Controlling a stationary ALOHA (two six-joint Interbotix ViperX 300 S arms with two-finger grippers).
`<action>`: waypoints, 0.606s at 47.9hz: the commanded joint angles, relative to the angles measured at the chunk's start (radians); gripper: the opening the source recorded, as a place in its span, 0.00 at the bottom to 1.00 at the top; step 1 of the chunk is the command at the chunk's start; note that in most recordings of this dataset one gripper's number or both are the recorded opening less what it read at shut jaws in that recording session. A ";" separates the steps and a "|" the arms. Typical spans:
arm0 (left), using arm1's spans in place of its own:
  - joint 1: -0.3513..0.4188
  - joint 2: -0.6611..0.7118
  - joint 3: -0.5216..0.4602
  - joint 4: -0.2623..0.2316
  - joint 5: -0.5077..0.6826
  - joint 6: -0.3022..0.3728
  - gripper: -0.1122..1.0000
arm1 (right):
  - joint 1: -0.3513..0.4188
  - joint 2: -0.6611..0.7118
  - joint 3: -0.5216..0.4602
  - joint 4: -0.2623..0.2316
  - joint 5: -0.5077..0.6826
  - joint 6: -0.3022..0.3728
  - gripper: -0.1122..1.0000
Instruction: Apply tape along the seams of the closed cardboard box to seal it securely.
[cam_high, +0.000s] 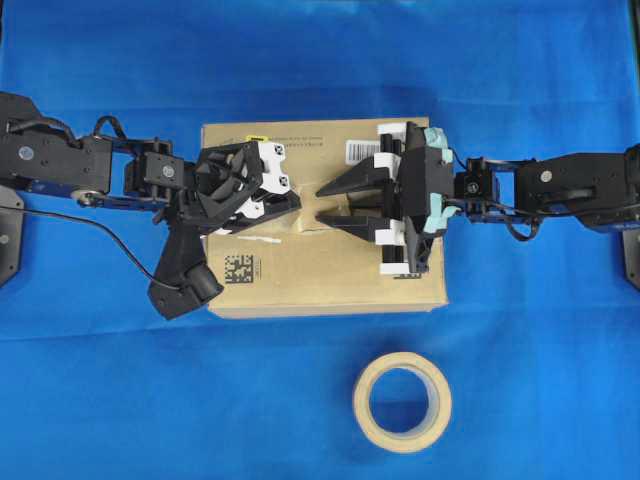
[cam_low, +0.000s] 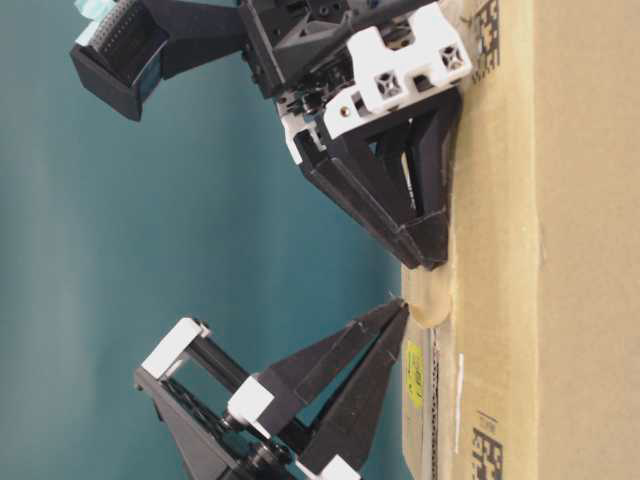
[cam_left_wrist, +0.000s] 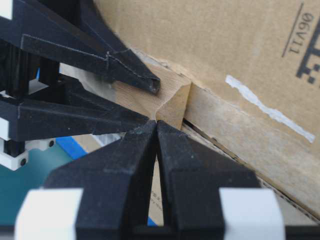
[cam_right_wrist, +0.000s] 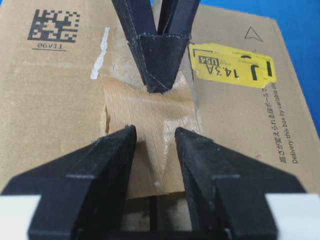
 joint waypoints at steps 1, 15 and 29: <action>0.002 -0.011 -0.017 -0.002 0.005 -0.003 0.10 | -0.003 -0.009 -0.020 0.003 -0.002 0.002 0.46; 0.002 -0.006 -0.025 -0.002 0.041 -0.012 0.10 | -0.006 -0.009 -0.023 0.018 0.023 0.002 0.46; 0.002 -0.006 -0.026 -0.002 0.074 -0.015 0.11 | -0.006 -0.009 -0.023 0.018 0.023 0.002 0.46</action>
